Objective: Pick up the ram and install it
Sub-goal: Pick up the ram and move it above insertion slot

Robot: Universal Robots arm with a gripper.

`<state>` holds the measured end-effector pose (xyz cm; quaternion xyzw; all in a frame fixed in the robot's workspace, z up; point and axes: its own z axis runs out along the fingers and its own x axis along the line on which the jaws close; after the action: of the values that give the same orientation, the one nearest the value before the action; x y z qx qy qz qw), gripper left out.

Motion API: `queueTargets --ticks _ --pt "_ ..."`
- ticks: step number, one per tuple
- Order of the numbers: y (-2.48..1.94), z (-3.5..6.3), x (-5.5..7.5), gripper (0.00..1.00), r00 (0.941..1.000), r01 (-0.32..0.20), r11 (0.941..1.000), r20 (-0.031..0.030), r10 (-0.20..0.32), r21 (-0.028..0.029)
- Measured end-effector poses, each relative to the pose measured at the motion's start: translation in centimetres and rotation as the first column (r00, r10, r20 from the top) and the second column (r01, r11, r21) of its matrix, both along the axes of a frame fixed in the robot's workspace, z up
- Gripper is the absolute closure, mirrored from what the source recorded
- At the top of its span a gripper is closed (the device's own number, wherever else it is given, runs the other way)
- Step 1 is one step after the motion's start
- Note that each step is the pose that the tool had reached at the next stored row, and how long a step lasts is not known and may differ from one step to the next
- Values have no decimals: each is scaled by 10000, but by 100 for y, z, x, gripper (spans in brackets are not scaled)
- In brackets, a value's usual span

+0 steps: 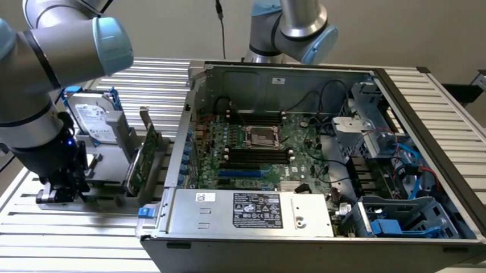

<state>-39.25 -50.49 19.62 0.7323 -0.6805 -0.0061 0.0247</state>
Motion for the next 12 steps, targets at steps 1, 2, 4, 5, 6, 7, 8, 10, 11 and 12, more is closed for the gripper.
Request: queueTargets --ticks 1,2,4,5,6,7,8,10,11,12 --pt "1 -5 0 69 10000 69 10000 -11 -69 1" --pt "1 -10 -1 69 9999 132 9999 -30 -132 -1" --pt "0 -19 -2 69 9997 230 9997 -92 -230 -4" --pt "0 -23 -2 69 9995 266 9996 -148 -266 -5" --pt "-1 -25 -2 69 9993 296 9996 -209 -296 -7" --pt "0 -27 -3 69 9992 324 9995 -248 -324 -9" --pt "0 -27 -4 69 9991 342 9994 -264 -342 -13" --pt "-1 -28 -3 69 9990 341 9994 -272 -342 -19" --pt "-1 -29 -2 69 9990 341 9994 -273 -341 -20" --pt "-1 -29 -2 69 9990 341 9994 -273 -342 -19"
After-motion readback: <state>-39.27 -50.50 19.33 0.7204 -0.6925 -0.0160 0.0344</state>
